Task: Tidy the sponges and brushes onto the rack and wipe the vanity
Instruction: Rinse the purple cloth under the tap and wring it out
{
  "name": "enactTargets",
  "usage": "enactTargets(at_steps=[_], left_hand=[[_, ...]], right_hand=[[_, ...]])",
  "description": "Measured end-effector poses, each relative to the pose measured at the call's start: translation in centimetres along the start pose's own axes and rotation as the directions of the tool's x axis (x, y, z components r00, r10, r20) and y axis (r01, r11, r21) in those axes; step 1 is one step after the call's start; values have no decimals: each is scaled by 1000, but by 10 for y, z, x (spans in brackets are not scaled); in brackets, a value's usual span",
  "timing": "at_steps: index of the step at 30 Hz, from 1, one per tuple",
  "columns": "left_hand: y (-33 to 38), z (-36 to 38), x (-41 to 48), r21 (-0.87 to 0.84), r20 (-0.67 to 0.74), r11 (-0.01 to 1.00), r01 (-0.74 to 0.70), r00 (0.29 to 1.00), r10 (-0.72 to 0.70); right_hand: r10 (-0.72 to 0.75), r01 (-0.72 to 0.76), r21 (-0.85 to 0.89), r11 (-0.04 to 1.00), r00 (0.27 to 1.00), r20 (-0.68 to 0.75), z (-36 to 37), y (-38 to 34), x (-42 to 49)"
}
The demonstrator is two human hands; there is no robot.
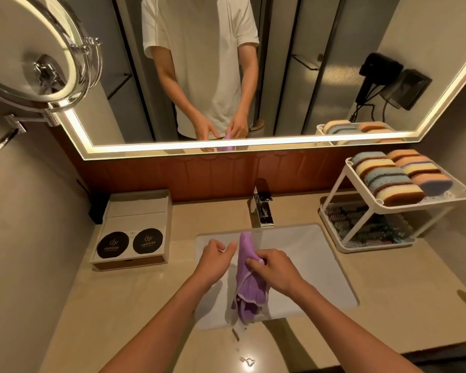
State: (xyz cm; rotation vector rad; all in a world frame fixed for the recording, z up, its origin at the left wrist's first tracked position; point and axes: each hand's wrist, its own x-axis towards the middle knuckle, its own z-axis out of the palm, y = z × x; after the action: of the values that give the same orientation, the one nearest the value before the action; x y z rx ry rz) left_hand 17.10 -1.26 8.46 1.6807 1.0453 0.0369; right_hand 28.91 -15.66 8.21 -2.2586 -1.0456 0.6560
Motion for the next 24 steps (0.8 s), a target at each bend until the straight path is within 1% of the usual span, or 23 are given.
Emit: enactTargets(at_steps=[2,3,5,6,7,8,9,11,13,14,15,16,17,19,20,21,22,24], left_hand=[[13,4,-13,-187,228,978,88,973,-44],[17,6,-18,-247,301,964,98,954,-20],[20,12,-18,-324,344,945,44,936,74],[19,13,-17,-366,343,930,24,933,111],[17,15,-14,-392,337,920,14,932,130],[15,15,-10,-408,318,913,11,939,131],[13,13,-8,-393,291,919,-4,948,129],[11,7,-2,-359,273,933,-37,951,143],[7,2,3,-368,307,930,-7,943,129],[5,0,6,-382,325,924,13,938,121],[6,-3,5,-373,338,927,21,934,115],[6,-5,7,-376,337,926,36,936,100],[7,-8,7,-371,326,928,36,941,94],[11,-15,10,-362,297,932,14,949,101],[14,-17,11,-348,283,938,-4,953,109],[16,-19,13,-314,265,949,-30,957,118],[16,-20,16,-282,254,958,-53,959,127],[24,-23,19,-199,264,976,-93,954,145]], right_hand=[[16,-13,90,996,999,-39,0,-6,-1],[23,-18,160,987,999,-31,-1,-10,-2],[17,-30,371,928,999,40,-3,-21,-8],[14,-55,510,859,996,84,-4,-28,-11],[16,-95,639,763,992,128,-5,-35,-15],[9,-134,739,660,985,170,-5,-41,-18],[7,-176,801,573,978,210,-5,-44,-19],[14,-260,870,419,960,280,-6,-45,-18],[28,-328,906,267,943,332,-6,-37,-15],[46,-349,912,216,937,347,-6,-33,-14],[68,-357,911,206,934,351,-6,-30,-13],[98,-355,904,239,935,341,-6,-26,-13],[140,-338,890,307,941,309,-8,-23,-12],[268,-276,838,470,950,163,-11,-16,-11],[329,-249,814,524,941,76,-13,-11,-10],[373,-226,802,553,928,5,-15,-6,-10],[392,-205,793,573,919,-46,-16,-2,-12],[368,-161,775,612,924,-98,-22,5,-11]])
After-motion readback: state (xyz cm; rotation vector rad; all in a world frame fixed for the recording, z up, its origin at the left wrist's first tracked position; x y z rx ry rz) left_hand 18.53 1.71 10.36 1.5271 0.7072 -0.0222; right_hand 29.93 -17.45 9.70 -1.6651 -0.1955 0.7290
